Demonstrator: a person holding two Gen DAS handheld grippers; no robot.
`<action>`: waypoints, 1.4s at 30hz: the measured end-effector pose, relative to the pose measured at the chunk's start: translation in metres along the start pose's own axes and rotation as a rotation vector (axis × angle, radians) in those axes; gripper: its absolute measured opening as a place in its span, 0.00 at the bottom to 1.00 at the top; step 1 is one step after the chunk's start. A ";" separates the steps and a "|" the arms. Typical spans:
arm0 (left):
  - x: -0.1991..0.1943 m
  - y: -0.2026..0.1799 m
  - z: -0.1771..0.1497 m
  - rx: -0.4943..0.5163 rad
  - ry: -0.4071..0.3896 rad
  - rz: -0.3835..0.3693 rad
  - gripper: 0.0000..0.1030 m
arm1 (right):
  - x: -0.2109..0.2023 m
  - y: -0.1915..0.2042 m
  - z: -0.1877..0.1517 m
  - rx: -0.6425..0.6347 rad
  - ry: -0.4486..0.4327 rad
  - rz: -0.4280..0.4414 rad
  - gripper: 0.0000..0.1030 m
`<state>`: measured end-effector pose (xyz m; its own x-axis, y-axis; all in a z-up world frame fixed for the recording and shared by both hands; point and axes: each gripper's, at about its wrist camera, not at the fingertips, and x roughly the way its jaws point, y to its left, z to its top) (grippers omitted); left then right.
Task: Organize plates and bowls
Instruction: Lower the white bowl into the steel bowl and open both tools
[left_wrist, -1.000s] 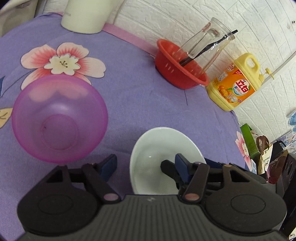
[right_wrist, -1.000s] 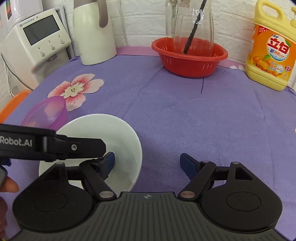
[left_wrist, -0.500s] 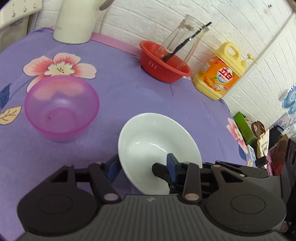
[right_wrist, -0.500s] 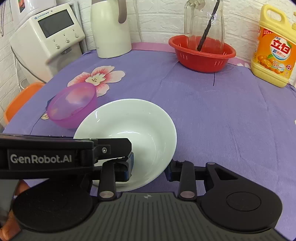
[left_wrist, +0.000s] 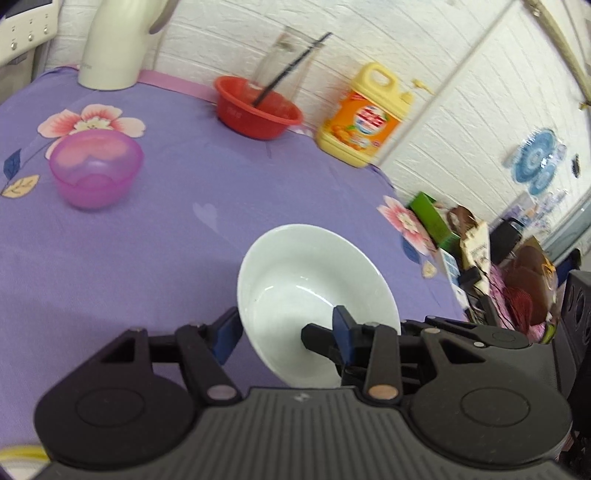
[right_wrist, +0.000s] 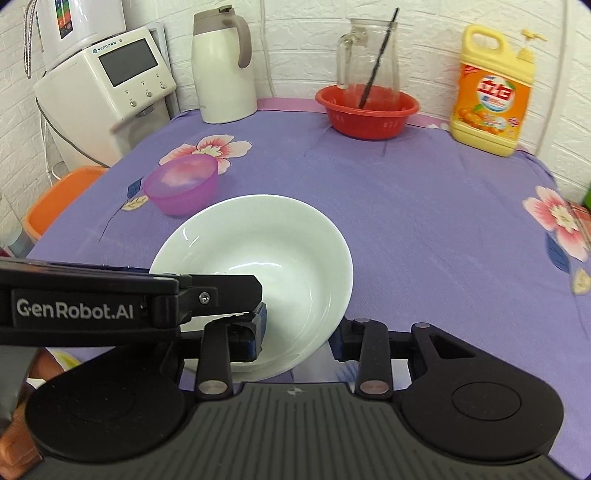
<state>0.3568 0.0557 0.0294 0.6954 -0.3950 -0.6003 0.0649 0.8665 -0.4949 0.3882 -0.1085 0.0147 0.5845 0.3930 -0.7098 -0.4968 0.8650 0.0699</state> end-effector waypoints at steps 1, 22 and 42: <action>-0.004 -0.007 -0.007 0.004 0.001 -0.012 0.39 | -0.010 -0.001 -0.007 0.003 -0.005 -0.013 0.62; -0.044 -0.072 -0.128 0.154 0.082 -0.047 0.39 | -0.100 0.000 -0.138 0.115 -0.026 -0.055 0.67; -0.054 -0.058 -0.125 0.177 0.016 -0.096 0.87 | -0.121 -0.009 -0.155 0.139 -0.151 -0.065 1.00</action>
<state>0.2264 -0.0111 0.0119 0.6689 -0.4819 -0.5660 0.2559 0.8642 -0.4333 0.2222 -0.2121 -0.0091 0.7073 0.3680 -0.6036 -0.3678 0.9207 0.1304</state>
